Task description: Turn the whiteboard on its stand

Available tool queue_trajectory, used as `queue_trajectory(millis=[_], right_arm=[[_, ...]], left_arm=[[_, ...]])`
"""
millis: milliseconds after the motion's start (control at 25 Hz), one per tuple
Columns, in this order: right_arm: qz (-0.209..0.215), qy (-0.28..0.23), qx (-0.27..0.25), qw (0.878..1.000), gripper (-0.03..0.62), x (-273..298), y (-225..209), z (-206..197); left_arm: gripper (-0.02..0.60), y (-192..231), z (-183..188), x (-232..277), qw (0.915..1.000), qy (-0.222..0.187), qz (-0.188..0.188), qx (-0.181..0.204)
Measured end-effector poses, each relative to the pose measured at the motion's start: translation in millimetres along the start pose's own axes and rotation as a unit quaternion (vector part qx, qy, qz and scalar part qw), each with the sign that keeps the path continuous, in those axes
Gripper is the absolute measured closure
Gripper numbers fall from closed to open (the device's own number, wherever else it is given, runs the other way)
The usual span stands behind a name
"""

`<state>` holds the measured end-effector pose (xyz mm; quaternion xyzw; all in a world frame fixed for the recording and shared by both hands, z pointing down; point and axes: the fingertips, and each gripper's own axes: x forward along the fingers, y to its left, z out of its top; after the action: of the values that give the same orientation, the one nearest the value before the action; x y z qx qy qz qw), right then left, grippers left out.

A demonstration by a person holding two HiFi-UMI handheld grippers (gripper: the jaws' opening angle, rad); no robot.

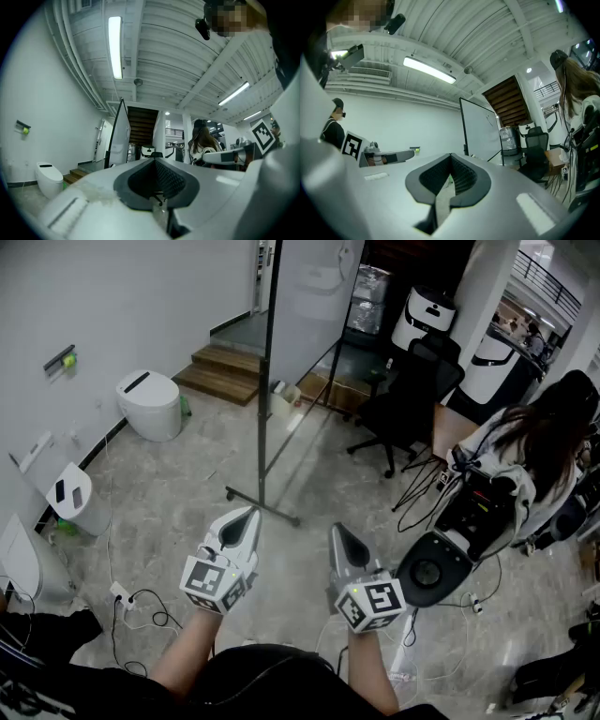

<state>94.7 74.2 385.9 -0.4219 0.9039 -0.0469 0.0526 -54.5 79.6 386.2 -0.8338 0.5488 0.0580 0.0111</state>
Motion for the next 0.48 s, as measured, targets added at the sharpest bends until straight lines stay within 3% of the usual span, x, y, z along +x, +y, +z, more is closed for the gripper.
queue_trajectory(millis=[240,480], right_arm=[[0.015,-0.003,-0.014,1.0,0.586,27.8,3.0,7.0],[0.025,-0.007,-0.011,1.0,0.586,30.4,7.9,15.4]], left_arm=[[0.581,12.9,-0.9,15.1,0.9998,0.006,0.018,0.0],[0.58,13.6,7.9,19.4,0.9999,0.0,0.013,0.001]])
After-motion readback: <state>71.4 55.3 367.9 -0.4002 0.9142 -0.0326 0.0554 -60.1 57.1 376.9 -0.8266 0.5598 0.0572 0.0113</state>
